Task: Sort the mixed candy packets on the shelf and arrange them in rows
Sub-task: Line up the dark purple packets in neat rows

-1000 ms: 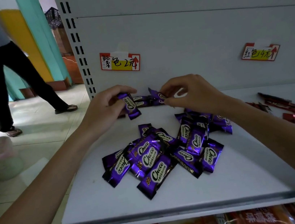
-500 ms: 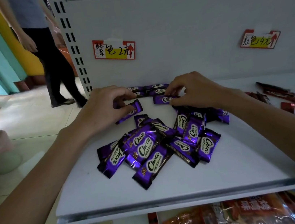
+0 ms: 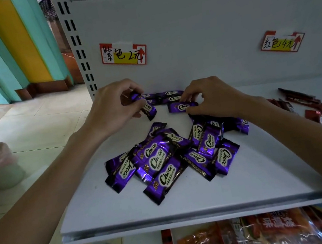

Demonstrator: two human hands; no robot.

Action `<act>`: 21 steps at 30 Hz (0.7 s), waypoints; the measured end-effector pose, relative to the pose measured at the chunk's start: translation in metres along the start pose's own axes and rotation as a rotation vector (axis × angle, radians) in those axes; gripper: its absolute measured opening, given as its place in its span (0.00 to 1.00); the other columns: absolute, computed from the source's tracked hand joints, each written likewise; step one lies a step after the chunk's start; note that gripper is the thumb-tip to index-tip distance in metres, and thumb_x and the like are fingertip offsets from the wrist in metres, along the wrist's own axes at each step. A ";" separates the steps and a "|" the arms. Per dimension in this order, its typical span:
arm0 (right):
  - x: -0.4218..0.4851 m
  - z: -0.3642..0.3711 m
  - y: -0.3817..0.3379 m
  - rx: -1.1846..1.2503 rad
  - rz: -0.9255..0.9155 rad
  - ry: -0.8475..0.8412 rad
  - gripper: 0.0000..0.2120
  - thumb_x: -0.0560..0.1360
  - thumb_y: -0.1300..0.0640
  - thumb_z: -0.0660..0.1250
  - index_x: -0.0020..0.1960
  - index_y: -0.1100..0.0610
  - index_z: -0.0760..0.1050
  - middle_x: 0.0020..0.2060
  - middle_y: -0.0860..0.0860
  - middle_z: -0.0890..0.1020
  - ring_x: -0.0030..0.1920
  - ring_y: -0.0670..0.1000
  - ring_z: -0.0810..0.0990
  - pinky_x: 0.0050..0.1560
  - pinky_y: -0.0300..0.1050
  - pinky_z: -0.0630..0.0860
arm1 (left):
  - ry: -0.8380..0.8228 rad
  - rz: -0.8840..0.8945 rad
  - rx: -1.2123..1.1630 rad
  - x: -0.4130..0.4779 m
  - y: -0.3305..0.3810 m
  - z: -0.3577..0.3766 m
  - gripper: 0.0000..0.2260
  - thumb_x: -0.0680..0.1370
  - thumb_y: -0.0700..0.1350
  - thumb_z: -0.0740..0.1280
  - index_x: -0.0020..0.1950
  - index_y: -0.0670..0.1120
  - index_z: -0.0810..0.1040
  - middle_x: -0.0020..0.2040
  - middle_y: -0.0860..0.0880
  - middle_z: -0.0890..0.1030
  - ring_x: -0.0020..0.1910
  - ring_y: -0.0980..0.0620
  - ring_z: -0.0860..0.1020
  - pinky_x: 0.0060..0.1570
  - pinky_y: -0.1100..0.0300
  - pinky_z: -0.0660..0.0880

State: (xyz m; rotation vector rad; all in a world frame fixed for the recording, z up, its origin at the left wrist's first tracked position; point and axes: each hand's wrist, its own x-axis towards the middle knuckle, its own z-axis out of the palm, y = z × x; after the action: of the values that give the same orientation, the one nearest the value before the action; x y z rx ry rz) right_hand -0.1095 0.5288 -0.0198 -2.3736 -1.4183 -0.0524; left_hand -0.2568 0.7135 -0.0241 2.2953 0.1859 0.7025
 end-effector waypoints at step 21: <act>0.004 0.000 -0.003 0.062 -0.021 0.011 0.07 0.71 0.58 0.72 0.49 0.55 0.81 0.40 0.42 0.78 0.41 0.40 0.76 0.39 0.22 0.67 | -0.161 0.176 0.606 0.003 -0.009 0.010 0.11 0.76 0.53 0.65 0.54 0.51 0.80 0.50 0.50 0.79 0.50 0.49 0.77 0.46 0.55 0.73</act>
State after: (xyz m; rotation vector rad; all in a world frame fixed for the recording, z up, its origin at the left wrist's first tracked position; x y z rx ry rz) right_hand -0.1103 0.5336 -0.0177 -2.3051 -1.4190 -0.0266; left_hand -0.2484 0.7152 -0.0351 2.9641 0.1330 0.5984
